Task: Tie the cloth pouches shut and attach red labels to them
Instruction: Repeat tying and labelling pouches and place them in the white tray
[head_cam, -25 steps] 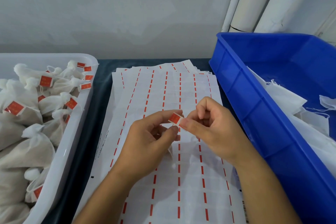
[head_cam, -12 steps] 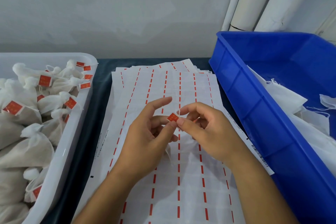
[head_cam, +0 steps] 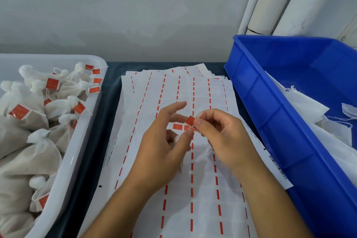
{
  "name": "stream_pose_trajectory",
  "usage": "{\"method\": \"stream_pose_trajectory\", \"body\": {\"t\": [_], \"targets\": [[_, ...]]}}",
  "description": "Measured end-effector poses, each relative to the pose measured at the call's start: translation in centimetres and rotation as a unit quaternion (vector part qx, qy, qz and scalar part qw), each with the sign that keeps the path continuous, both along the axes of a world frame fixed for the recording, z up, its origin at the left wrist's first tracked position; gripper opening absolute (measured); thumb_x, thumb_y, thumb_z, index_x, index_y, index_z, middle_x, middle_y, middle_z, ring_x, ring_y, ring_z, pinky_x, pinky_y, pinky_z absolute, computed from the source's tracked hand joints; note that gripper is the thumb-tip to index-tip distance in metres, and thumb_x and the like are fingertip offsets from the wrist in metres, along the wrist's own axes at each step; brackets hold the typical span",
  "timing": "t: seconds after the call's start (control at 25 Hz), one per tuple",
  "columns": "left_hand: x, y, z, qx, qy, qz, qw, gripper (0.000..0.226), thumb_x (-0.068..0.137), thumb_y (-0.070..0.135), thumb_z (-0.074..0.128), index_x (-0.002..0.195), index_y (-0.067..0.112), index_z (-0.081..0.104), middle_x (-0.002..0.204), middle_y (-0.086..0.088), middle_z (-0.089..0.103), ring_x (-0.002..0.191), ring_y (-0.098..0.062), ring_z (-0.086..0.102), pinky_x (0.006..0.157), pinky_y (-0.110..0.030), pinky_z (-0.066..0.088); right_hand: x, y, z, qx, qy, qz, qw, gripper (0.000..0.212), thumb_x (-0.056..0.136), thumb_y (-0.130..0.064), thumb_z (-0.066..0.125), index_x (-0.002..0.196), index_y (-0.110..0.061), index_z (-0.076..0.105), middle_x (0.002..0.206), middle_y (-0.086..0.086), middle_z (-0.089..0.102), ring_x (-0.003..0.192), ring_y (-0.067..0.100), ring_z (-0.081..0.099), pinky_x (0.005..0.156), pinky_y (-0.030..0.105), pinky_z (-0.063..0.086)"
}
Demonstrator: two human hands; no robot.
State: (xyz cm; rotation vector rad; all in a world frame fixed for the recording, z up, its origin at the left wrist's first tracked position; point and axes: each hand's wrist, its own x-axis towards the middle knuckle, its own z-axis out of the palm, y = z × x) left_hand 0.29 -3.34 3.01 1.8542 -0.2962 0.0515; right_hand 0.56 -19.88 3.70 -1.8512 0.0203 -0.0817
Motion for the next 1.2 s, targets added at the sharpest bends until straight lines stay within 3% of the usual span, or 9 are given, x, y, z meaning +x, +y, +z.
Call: {"method": "stream_pose_trajectory", "body": {"t": [0.08,0.2,0.4,0.6,0.84,1.08,1.2], "targets": [[0.0,-0.1,-0.1,0.016,-0.006,0.022,1.000,0.055,0.093,0.035,0.069,0.131,0.062,0.039,0.114,0.030,0.057,0.074,-0.018,0.069,0.063,-0.023,0.060,0.0,0.1,0.0,0.024,0.017,-0.011,0.999,0.008,0.096,-0.037,0.067,0.093,-0.030,0.072,0.076,-0.018,0.070,0.070,-0.005,0.064,0.058,0.007,0.048],[0.0,-0.2,-0.3,0.045,-0.057,0.059,0.996,0.045,0.093,0.033,0.070,0.118,0.062,0.045,0.110,0.026,0.056,0.074,-0.013,0.063,0.060,-0.018,0.054,0.0,0.5,-0.1,0.051,0.032,-0.029,0.998,0.009,0.096,-0.035,0.067,0.092,-0.028,0.073,0.075,-0.015,0.071,0.071,-0.002,0.066,0.058,0.008,0.048],[-0.2,-0.8,-0.9,0.112,-0.176,0.123,0.970,0.018,0.091,0.034,0.072,0.108,0.036,0.068,0.101,0.017,0.055,0.092,0.010,0.051,0.071,0.000,0.041,0.0,0.8,-0.2,0.073,0.059,-0.048,0.994,0.011,0.098,-0.033,0.066,0.093,-0.029,0.074,0.074,-0.013,0.072,0.069,0.002,0.067,0.060,0.015,0.051],[0.1,-0.4,-1.0,0.088,-0.192,0.167,0.963,0.019,0.087,0.034,0.073,0.103,0.024,0.078,0.094,0.014,0.058,0.087,0.003,0.054,0.070,-0.002,0.042,-0.1,1.1,-0.1,0.094,0.070,-0.030,0.993,0.013,0.096,-0.035,0.067,0.094,-0.027,0.076,0.071,-0.010,0.070,0.065,0.004,0.065,0.060,0.015,0.050],[0.1,-0.4,-0.9,0.092,-0.152,0.160,0.971,0.012,0.090,0.030,0.072,0.101,0.027,0.077,0.090,0.021,0.058,0.092,0.001,0.056,0.072,-0.003,0.043,-0.3,1.0,0.0,0.092,0.046,-0.018,0.995,0.009,0.094,-0.037,0.070,0.100,-0.031,0.073,0.078,-0.010,0.073,0.068,0.005,0.067,0.061,0.014,0.052],[0.3,-0.5,-0.6,0.039,-0.041,0.102,0.993,0.010,0.098,0.037,0.061,0.090,0.042,0.063,0.099,0.026,0.056,0.081,-0.012,0.066,0.067,-0.015,0.052,-0.2,0.6,0.4,-0.015,-0.014,0.018,1.000,0.027,0.084,-0.059,0.063,0.110,-0.051,0.065,0.101,-0.022,0.070,0.095,0.003,0.069,0.072,0.017,0.059],[0.2,-0.6,-0.7,0.031,-0.038,0.085,0.995,0.011,0.100,0.039,0.057,0.091,0.041,0.063,0.100,0.026,0.056,0.083,-0.011,0.066,0.069,-0.019,0.055,-0.4,0.6,0.3,-0.027,-0.053,0.033,0.998,0.015,0.090,-0.050,0.063,0.103,-0.046,0.071,0.099,-0.024,0.073,0.096,0.005,0.069,0.075,0.015,0.058]]}}
